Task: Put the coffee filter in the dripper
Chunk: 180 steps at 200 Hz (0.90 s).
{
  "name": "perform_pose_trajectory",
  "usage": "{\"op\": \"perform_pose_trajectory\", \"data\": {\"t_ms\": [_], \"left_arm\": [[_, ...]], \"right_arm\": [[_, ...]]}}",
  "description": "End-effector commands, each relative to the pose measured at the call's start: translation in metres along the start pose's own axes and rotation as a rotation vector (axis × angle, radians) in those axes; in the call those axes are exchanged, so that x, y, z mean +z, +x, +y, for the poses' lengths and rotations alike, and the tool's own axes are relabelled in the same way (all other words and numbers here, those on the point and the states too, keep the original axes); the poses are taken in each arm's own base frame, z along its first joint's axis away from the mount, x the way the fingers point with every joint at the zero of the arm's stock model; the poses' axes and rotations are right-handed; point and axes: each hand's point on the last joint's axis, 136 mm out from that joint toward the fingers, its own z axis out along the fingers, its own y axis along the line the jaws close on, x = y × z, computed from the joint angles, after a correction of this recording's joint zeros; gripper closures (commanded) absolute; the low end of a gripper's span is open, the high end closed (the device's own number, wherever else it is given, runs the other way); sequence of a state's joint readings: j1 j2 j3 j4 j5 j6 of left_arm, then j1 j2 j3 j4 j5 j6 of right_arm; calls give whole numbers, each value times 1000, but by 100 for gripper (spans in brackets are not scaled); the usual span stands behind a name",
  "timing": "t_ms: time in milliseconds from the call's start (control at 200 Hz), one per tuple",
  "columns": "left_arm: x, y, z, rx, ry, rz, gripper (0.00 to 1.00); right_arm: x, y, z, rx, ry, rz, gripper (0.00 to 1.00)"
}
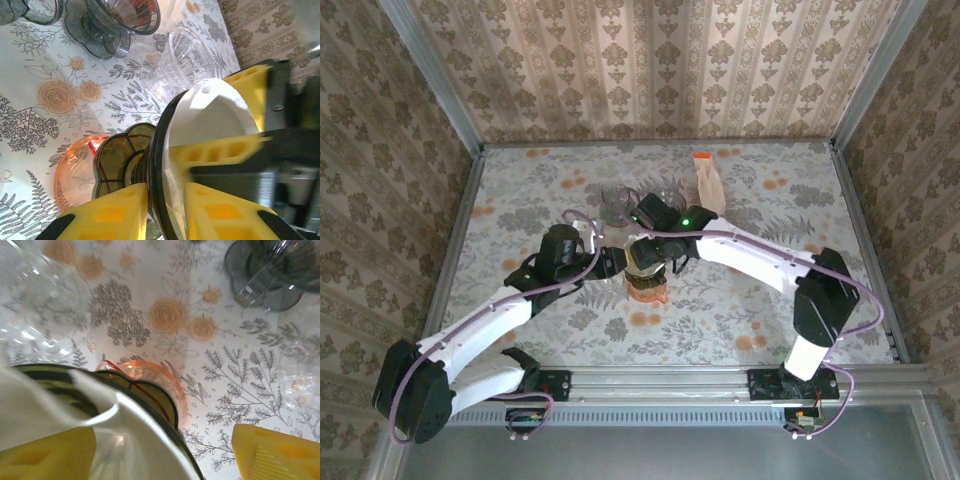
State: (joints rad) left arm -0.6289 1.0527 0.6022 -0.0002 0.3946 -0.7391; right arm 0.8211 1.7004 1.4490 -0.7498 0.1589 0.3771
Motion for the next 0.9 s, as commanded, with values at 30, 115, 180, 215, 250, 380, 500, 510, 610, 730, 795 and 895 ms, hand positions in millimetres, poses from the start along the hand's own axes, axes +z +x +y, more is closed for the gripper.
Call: {"op": "perform_pose_trajectory", "data": {"t_ms": [30, 115, 180, 215, 250, 380, 500, 510, 610, 730, 795, 895], "left_arm": [[1, 5, 0, 16, -14, 25, 73], [2, 5, 0, 14, -12, 24, 73], [2, 4, 0, 13, -10, 23, 73], [3, 4, 0, 10, -9, 23, 73], [3, 4, 0, 9, -8, 23, 73], [4, 4, 0, 7, -6, 22, 73], [4, 4, 0, 6, -8, 25, 73], [4, 5, 0, 5, -8, 26, 73], [3, 4, 0, 4, -7, 23, 73], [4, 4, 0, 6, -7, 24, 73], [4, 3, 0, 4, -9, 22, 73], [4, 3, -1, 4, -7, 21, 73]], "right_arm": [[-42, -15, -19, 31, 27, -103, 26], [-46, -6, -25, 37, 36, -90, 26], [-46, 2, -29, 38, 42, -74, 26], [-45, 7, -30, 40, 45, -67, 26], [-43, 12, -31, 40, 49, -56, 27], [-37, 20, -35, 49, 57, -39, 31], [-31, 22, -34, 52, 56, -32, 37], [-31, 23, -34, 51, 57, -30, 37], [-29, 18, -31, 38, 46, -38, 37], [-35, 2, -19, 24, -16, -94, 28], [-36, -5, -16, 21, -24, -109, 27], [-32, -13, -14, 14, -13, -102, 27]]}}
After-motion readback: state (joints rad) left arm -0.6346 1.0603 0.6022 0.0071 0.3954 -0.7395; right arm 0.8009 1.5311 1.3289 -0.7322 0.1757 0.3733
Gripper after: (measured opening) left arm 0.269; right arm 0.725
